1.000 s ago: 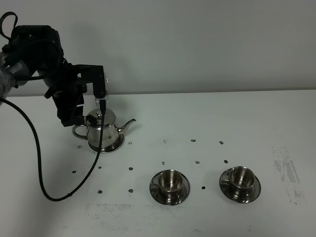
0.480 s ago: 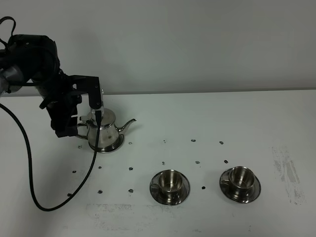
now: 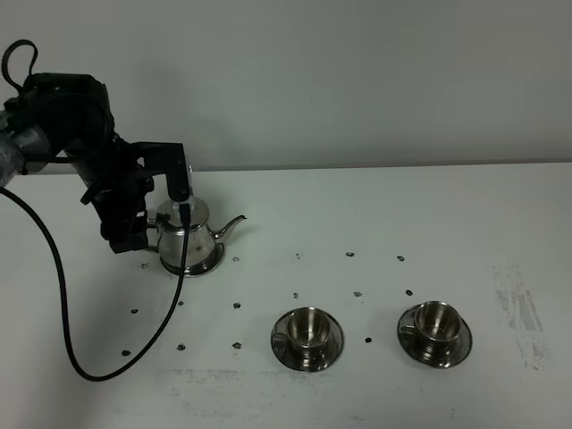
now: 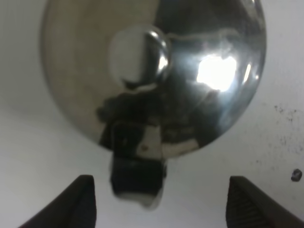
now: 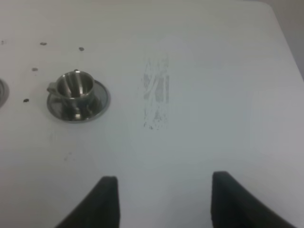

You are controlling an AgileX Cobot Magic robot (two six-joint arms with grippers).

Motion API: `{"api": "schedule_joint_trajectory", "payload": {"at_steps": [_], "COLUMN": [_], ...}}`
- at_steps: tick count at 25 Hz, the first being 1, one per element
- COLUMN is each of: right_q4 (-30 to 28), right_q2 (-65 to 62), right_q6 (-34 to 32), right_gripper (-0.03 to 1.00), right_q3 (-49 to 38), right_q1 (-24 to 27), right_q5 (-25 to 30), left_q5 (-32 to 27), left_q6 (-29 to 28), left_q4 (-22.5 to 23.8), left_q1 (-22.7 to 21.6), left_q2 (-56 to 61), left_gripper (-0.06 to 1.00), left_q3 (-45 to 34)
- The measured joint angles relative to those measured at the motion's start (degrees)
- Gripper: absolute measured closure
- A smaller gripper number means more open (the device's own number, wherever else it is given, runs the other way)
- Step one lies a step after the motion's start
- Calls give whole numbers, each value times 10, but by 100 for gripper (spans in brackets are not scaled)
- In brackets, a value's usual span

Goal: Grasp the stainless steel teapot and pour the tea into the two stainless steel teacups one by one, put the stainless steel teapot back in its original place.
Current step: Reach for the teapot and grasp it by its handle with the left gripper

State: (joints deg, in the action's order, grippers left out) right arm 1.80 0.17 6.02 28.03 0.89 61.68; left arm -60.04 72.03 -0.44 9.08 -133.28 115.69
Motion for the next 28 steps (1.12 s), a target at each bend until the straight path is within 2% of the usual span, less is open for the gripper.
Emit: {"api": "schedule_joint_trajectory", "payload": {"at_steps": [15,28], "right_q4": [0,0], "right_q2": [0,0], "right_q6": [0,0], "right_gripper": [51,51], "right_q3": [0,0], "right_q1": [0,0], "right_q5": [0,0], "left_q5": [32,37], "left_q6": [18,-9], "left_q4": [-1,4], "left_q1": [18,21], "left_q2": [-7,-17], "left_gripper": [31,31], "left_q3": [3,3]}}
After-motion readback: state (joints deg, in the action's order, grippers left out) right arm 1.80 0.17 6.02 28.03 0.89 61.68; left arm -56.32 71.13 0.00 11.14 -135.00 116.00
